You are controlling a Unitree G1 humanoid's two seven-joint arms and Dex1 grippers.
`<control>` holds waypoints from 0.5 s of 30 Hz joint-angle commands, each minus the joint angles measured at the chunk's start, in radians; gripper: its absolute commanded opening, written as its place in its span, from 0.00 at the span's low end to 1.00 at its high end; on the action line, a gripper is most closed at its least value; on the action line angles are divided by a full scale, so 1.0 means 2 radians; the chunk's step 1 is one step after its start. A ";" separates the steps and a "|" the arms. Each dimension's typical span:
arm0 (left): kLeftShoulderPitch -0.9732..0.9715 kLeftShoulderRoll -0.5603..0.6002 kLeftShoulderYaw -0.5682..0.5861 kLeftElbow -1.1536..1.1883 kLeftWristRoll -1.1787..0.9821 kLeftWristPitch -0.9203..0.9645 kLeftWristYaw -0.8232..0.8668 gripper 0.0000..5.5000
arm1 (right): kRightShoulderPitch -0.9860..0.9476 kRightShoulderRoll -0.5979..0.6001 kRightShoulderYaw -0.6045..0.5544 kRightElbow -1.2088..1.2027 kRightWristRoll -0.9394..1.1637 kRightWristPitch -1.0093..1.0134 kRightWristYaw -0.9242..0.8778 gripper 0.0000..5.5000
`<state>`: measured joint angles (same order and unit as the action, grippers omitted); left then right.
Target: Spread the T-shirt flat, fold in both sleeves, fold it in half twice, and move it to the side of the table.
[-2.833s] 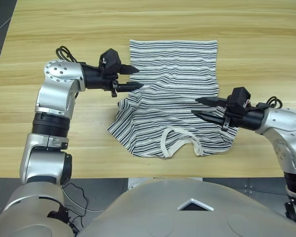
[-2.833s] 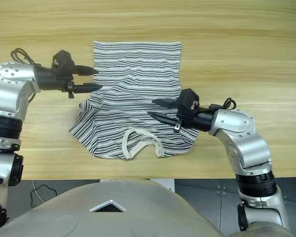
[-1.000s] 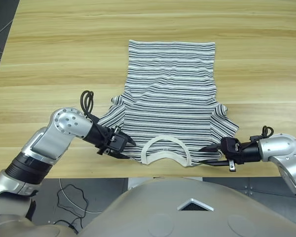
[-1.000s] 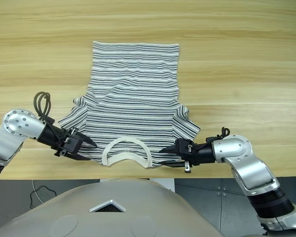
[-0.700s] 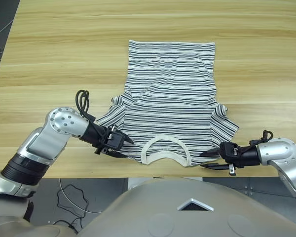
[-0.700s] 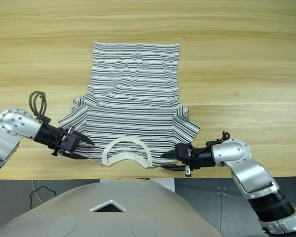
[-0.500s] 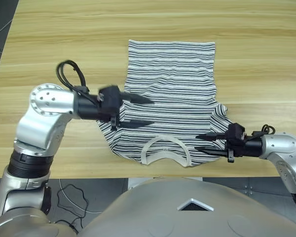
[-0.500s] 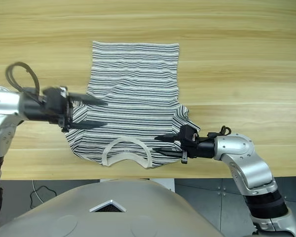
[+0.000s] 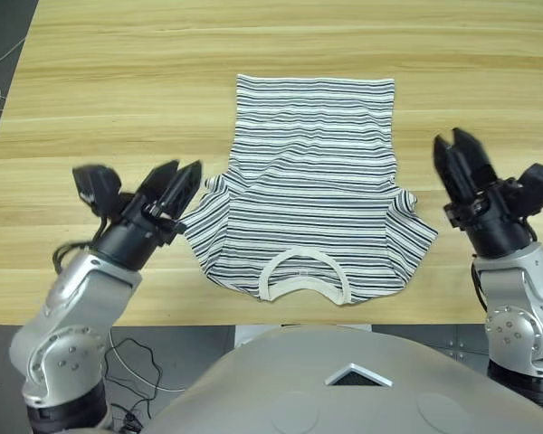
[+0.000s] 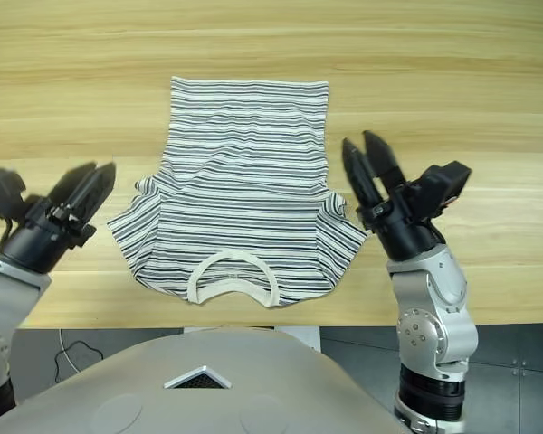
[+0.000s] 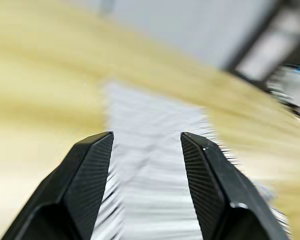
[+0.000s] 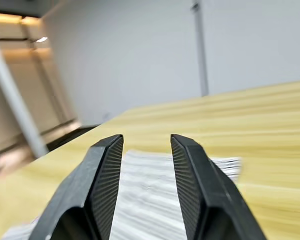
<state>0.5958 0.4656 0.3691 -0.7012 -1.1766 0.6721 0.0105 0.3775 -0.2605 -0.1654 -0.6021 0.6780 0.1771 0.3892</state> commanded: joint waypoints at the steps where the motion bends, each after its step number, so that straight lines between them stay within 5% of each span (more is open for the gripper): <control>1: 0.048 -0.017 0.015 0.006 -0.039 0.023 0.050 0.46 | -0.064 0.027 -0.021 0.011 -0.022 -0.011 -0.066 0.32; 9: 0.028 0.024 0.027 0.050 -0.061 0.077 0.135 0.46 | -0.094 0.053 0.008 -0.007 -0.054 -0.018 -0.097 0.32; 15: -0.057 0.071 0.002 0.146 -0.024 0.136 0.120 0.46 | -0.104 0.058 0.011 -0.014 -0.059 -0.023 -0.103 0.32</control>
<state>0.5239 0.5758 0.3972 -0.4639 -1.2606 0.8965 0.2575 0.1856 -0.1527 -0.1440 -0.6209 0.5695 0.1336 0.1907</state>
